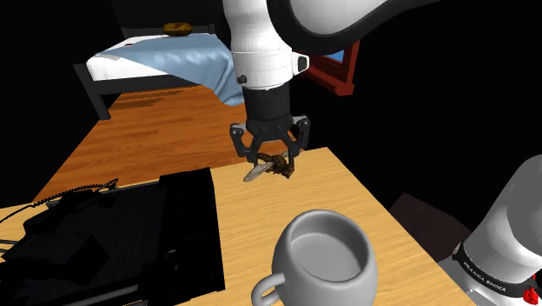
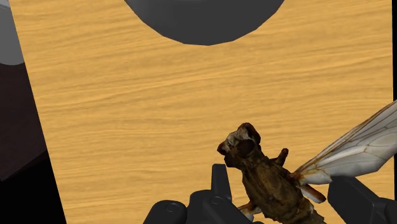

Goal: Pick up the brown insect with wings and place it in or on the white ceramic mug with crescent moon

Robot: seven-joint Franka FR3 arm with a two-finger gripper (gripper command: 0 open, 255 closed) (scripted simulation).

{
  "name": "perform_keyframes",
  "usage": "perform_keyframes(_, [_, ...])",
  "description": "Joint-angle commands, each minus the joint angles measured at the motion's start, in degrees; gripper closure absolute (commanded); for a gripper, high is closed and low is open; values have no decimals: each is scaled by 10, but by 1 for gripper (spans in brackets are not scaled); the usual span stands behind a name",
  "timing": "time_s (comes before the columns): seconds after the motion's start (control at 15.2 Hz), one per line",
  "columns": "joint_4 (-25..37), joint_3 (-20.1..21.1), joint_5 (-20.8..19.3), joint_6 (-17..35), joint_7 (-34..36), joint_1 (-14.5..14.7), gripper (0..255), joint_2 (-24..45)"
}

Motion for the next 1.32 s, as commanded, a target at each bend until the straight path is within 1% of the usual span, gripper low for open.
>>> perform_keyframes(0.0, [13, -1, 0, -15, -1, -1, 255, -1])
perform_keyframes(0.86, [120, -2, -7, -112, 5, -2, 255, 9])
perform_keyframes(1.25, [55, 16, 47, -112, 41, 26, 255, -72])
